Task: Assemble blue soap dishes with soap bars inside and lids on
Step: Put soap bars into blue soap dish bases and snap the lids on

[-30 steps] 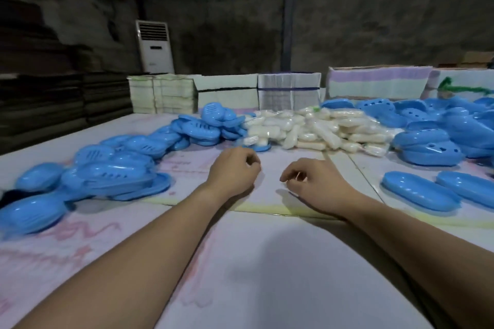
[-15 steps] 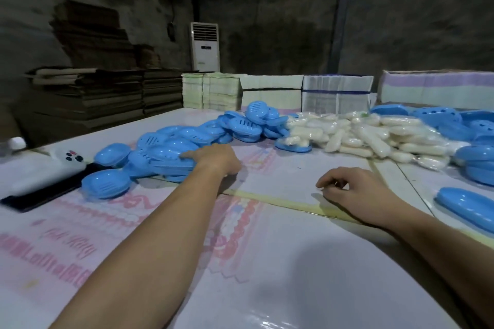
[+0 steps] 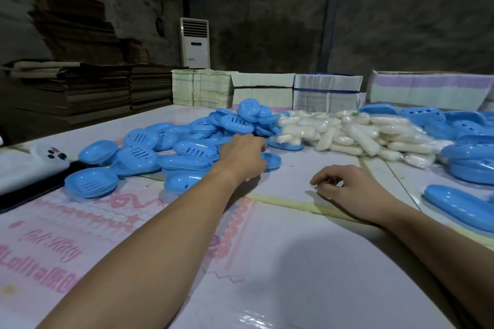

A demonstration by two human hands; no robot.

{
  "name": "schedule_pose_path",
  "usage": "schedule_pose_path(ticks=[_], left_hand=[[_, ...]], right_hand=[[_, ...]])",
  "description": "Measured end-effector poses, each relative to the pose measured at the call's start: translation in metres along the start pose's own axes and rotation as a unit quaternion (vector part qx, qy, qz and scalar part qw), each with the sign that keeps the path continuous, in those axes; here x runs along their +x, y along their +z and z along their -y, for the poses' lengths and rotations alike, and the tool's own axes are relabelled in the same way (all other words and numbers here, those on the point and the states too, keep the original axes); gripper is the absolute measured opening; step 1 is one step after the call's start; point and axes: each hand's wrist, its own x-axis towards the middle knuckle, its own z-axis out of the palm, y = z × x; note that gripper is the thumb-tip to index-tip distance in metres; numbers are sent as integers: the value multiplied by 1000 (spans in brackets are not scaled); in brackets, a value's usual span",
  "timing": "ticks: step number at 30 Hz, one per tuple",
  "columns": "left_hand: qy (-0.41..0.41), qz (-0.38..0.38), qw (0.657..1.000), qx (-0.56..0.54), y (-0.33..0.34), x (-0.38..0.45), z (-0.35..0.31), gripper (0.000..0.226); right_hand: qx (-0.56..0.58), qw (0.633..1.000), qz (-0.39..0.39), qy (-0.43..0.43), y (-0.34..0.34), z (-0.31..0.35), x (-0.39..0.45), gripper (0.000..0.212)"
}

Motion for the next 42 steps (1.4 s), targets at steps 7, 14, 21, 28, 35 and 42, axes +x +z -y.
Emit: schedule_pose_path(ticks=[7, 14, 21, 28, 35, 42], left_hand=[[50, 89, 993, -57, 11, -2, -11, 31], [199, 95, 965, -140, 14, -15, -47, 10], [243, 109, 930, -254, 22, -29, -67, 13], [215, 91, 917, -322, 30, -28, -71, 27], [221, 112, 926, -287, 35, -26, -70, 28], [228, 106, 924, -289, 40, -23, -69, 22]], right_hand=[[-3, 1000, 0, 9, -1, 2, -1, 21], [-12, 996, -67, 66, -11, -9, 0, 22], [-78, 965, -166, 188, -37, -39, 0, 16], [-243, 921, -100, 288, -50, -72, 5, 47], [-286, 876, -30, 388, -52, -95, 28, 60], [-289, 849, -62, 439, -55, -125, 47, 59]])
